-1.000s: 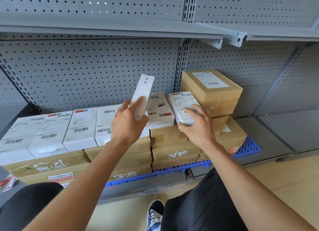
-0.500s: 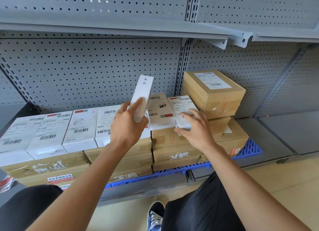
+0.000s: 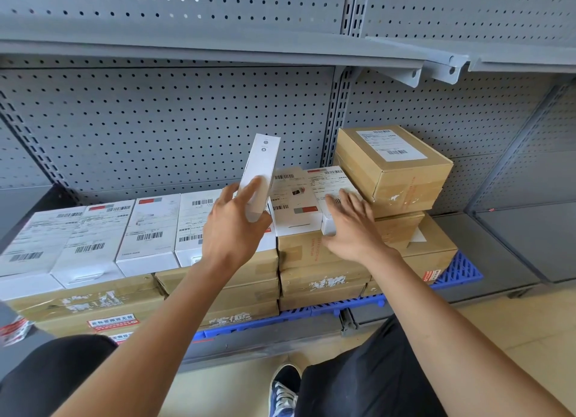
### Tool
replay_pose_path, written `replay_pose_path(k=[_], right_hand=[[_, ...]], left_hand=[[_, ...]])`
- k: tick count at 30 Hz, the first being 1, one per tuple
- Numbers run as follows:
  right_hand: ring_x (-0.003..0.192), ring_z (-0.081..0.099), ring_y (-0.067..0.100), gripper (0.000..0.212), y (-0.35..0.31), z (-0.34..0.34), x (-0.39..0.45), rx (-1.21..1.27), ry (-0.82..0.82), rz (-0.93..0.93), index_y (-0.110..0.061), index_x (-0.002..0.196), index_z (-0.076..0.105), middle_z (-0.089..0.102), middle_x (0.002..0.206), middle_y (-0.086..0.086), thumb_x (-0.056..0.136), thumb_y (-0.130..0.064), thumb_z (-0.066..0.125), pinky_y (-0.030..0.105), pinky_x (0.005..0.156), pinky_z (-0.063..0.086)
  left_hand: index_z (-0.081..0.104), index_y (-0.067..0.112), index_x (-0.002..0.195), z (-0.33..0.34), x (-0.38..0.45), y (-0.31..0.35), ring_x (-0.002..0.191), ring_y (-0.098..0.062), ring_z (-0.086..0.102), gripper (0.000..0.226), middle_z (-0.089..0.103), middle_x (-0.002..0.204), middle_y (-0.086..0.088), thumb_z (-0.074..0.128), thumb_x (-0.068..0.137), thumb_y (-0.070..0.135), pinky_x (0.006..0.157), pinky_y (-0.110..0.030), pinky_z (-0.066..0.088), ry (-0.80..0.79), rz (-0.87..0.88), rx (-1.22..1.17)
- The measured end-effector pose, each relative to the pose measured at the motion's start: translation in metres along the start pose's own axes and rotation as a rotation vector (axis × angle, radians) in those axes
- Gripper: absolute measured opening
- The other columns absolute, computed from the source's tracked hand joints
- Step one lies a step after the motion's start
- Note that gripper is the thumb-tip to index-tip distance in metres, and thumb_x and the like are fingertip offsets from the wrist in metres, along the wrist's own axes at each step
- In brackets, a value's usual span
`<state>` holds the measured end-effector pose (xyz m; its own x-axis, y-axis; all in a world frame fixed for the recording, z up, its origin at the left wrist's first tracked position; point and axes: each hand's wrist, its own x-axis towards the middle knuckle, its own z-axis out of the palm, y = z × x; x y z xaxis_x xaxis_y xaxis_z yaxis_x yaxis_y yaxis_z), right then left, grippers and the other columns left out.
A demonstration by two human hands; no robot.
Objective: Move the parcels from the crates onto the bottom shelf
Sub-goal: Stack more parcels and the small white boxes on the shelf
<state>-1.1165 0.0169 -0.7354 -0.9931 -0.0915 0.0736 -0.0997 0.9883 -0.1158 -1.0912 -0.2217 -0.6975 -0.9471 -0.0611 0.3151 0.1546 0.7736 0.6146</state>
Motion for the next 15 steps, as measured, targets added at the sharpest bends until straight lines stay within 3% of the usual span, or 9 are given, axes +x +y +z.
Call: replay_pose_path(k=[15], right_hand=[[0.153, -0.012, 0.031, 0.097, -0.004, 0.009, 0.016, -0.023, 0.029, 0.014, -0.021, 0.158, 0.006, -0.004, 0.166, 0.015, 0.087, -0.057, 0.061, 0.05, 0.123, -0.004]], left_hand=[[0.043, 0.047, 0.147, 0.0, -0.001, -0.001, 0.121, -0.027, 0.053, 0.065, 0.046, 0.147, 0.002, 0.067, 0.088, 0.033, 0.084, -0.042, 0.053, -0.007, -0.011, 0.002]])
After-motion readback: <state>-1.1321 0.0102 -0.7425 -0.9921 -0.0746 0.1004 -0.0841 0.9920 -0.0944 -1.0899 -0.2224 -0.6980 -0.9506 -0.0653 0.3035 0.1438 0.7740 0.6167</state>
